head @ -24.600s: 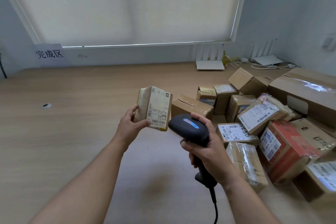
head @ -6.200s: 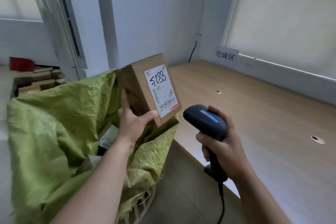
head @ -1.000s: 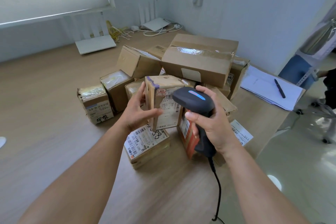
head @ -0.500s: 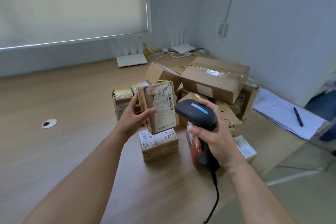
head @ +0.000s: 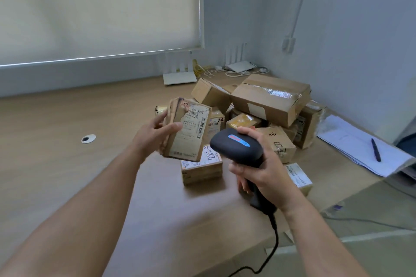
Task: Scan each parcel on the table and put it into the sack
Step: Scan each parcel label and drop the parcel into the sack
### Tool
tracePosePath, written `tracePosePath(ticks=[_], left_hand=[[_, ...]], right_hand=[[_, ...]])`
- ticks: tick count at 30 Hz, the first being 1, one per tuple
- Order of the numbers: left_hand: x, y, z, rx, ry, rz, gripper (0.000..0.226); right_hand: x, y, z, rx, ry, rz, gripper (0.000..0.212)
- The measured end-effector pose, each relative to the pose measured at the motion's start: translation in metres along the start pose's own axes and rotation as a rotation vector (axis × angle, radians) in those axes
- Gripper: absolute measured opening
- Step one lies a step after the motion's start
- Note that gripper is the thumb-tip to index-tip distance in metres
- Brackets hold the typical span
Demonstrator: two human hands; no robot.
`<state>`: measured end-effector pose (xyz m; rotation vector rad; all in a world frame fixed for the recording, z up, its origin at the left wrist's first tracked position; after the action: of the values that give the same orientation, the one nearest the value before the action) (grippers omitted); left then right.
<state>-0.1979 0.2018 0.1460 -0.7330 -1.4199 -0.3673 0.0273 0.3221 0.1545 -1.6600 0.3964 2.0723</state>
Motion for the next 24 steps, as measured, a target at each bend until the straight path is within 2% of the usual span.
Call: tracePosePath(ticks=[2, 9, 15, 19, 24], left_hand=[[0.008, -0.007, -0.003, -0.024, -0.038, 0.084, 0.098], [0.03, -0.018, -0.016, -0.022, -0.067, 0.337, 0.084], [0.029, -0.025, -0.026, -0.021, -0.081, 0.398, 0.08], [0.024, -0.027, -0.032, -0.017, -0.115, 0.428, 0.064], [0.022, -0.028, -0.042, -0.016, -0.116, 0.441, 0.064]], right_hand=[[0.0, 0.003, -0.005, -0.025, 0.015, -0.015, 0.069], [-0.004, 0.014, -0.023, -0.097, 0.024, -0.004, 0.071], [-0.008, 0.018, -0.036, -0.13, 0.036, -0.003, 0.07], [-0.007, 0.021, -0.044, -0.164, 0.047, 0.006, 0.069], [-0.01, 0.023, -0.054, -0.177, 0.047, 0.012, 0.069]])
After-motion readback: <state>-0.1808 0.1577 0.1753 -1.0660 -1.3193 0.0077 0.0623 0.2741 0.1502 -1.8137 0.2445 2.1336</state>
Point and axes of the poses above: each hand's wrist, its own z-axis towards the middle knuckle, its own y-axis out of the palm, x = y × z, the point moved 9 cm from there along z, towards the middle knuckle, and after that the axes turned 2 degrees about x, right-handed, at the moved point
